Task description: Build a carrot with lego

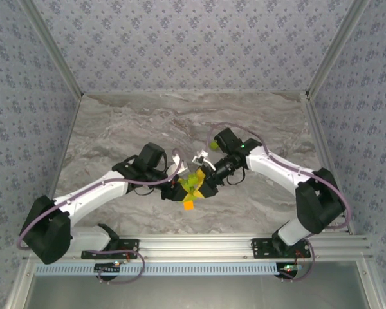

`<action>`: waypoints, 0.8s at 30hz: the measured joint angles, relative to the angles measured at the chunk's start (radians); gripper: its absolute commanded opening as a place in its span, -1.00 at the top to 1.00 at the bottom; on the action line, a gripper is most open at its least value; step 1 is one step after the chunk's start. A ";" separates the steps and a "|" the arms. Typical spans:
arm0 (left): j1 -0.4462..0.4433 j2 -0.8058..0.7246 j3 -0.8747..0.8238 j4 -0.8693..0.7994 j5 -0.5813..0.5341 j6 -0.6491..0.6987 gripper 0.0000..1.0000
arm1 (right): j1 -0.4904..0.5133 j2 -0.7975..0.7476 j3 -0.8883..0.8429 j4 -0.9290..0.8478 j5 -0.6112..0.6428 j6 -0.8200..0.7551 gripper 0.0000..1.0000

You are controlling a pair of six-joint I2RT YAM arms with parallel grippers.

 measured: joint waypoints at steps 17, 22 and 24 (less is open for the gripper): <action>0.019 -0.031 0.002 0.131 -0.497 -0.093 0.72 | -0.205 -0.462 -0.295 0.363 0.778 0.504 -0.68; 0.019 -0.072 -0.024 0.189 -0.758 -0.274 0.56 | -0.208 -0.453 -0.346 0.385 1.074 0.657 -0.68; 0.019 -0.072 -0.033 0.206 -0.858 -0.370 0.56 | -0.208 -0.433 -0.352 0.386 1.160 0.714 -0.67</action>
